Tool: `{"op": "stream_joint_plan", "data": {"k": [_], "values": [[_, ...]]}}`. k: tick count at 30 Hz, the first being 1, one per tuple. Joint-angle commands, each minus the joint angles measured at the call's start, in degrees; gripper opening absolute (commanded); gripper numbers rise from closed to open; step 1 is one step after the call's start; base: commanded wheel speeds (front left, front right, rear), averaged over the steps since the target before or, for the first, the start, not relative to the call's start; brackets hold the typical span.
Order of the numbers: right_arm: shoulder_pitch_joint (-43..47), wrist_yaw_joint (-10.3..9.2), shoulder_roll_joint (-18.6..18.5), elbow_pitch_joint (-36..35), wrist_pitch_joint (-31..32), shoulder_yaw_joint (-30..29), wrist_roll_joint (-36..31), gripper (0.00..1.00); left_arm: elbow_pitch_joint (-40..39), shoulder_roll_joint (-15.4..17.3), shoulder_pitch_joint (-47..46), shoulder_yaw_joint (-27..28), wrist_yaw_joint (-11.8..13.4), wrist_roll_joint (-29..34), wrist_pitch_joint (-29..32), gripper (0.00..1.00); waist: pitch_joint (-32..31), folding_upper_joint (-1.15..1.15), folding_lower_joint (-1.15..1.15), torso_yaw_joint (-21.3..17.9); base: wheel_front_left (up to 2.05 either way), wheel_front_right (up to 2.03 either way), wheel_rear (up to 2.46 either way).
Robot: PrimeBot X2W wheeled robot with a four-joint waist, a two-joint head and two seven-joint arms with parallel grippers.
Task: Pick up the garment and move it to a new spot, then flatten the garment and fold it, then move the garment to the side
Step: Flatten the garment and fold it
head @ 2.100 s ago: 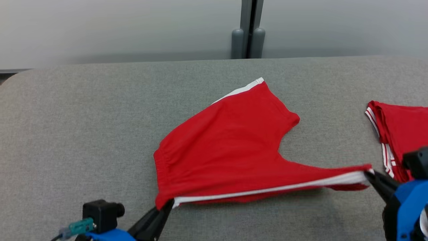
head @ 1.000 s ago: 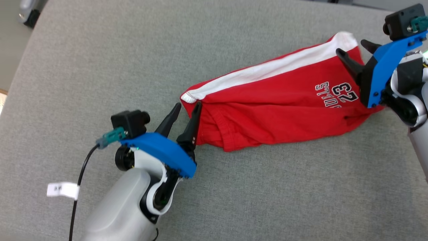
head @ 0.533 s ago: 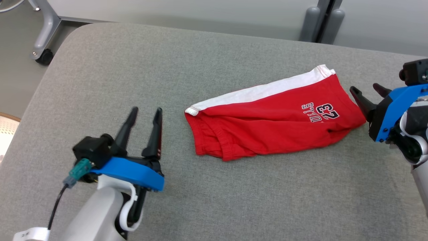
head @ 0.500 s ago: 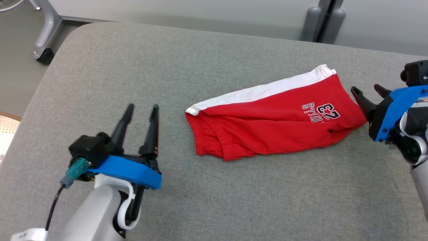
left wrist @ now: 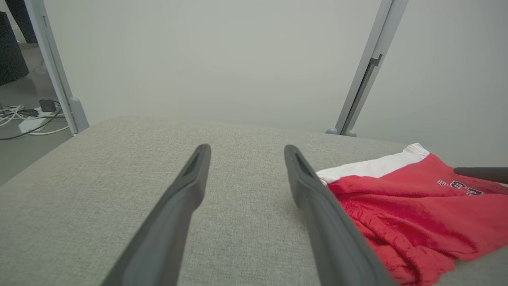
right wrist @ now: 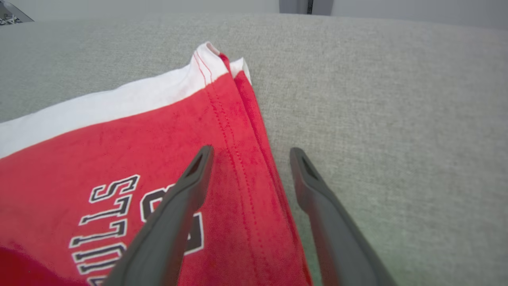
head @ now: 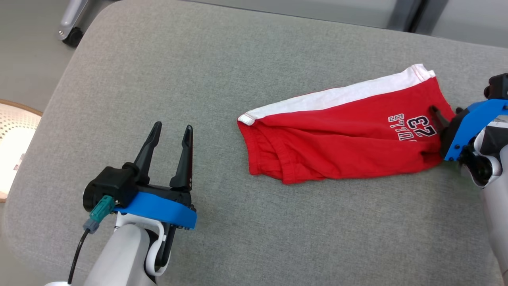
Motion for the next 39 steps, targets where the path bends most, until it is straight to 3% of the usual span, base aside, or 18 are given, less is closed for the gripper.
{"op": "stream_joint_plan", "data": {"k": [1,5,6,7,15,25,32,39], "values": [[-0.95,0.03,0.59,1.66,0.79,-0.48,-1.55,1.00,0.24,-0.66,0.23,0.57,-0.49,0.80,-0.23,1.00,0.61,0.00,0.00,0.78,0.00,0.00,0.00],[-0.76,0.09,1.99,4.64,2.52,0.34,-4.62,1.00,0.88,-1.63,0.55,1.26,-1.29,2.46,-0.23,1.00,0.45,0.00,0.00,0.90,0.00,0.00,0.00],[-0.65,0.09,2.36,4.94,2.50,0.68,-5.04,0.30,0.96,-1.88,0.77,1.51,-1.41,2.77,-0.23,1.00,0.22,0.00,0.00,0.71,0.00,0.00,0.00],[-0.42,0.09,2.76,5.07,2.16,0.93,-5.12,0.00,0.99,-1.99,1.04,1.72,-1.54,3.08,-0.23,1.00,-0.12,0.00,0.00,0.44,0.00,0.00,0.00],[0.03,0.02,1.83,4.85,-3.59,-2.43,-7.66,0.00,1.58,-1.46,3.08,2.67,-2.05,4.43,-0.23,1.00,-3.71,0.00,0.00,-3.22,0.00,0.00,0.00],[5.85,0.03,-1.06,2.07,-5.35,-10.40,-15.90,0.00,3.38,-0.64,5.90,0.31,-2.38,4.82,-0.23,1.00,-9.75,0.00,0.00,-6.29,0.00,0.00,0.00],[8.52,0.03,1.77,-3.27,-4.01,-11.05,-20.13,0.00,4.58,-0.39,6.92,-1.76,-2.44,4.30,-0.23,1.00,-12.23,0.00,0.00,-6.50,0.00,0.00,0.00],[6.56,0.03,6.44,-7.72,-0.06,-3.92,-21.96,0.00,4.95,-0.70,6.60,-3.77,-2.34,3.67,-0.23,1.00,-13.05,0.00,0.00,-4.90,0.00,0.00,0.00]]}}
